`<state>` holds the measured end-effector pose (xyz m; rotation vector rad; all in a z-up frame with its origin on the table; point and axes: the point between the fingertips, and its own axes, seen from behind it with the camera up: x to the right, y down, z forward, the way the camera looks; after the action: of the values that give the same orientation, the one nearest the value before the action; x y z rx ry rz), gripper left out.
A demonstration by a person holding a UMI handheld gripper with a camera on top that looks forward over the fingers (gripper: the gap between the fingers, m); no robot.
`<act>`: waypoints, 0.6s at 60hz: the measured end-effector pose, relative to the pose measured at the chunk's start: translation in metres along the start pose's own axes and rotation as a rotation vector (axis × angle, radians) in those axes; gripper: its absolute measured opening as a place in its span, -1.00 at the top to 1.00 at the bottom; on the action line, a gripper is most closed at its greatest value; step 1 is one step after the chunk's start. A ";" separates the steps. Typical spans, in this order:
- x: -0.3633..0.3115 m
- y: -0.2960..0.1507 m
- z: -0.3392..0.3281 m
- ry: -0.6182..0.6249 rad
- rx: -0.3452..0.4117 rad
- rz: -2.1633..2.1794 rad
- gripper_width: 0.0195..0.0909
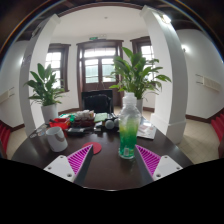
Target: Pour water
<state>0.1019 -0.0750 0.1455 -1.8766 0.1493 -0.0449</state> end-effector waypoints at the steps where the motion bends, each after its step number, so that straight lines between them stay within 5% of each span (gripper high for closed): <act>1: 0.003 -0.001 0.002 0.008 0.002 0.001 -0.81; 23: 0.002 -0.067 0.092 -0.006 0.117 -0.071 -0.85; 32: -0.007 -0.095 0.105 -0.019 0.179 -0.099 -0.08; 36: -0.005 -0.098 0.108 -0.024 0.187 -0.100 0.02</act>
<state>0.1163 0.0570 0.2059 -1.6960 0.0331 -0.1017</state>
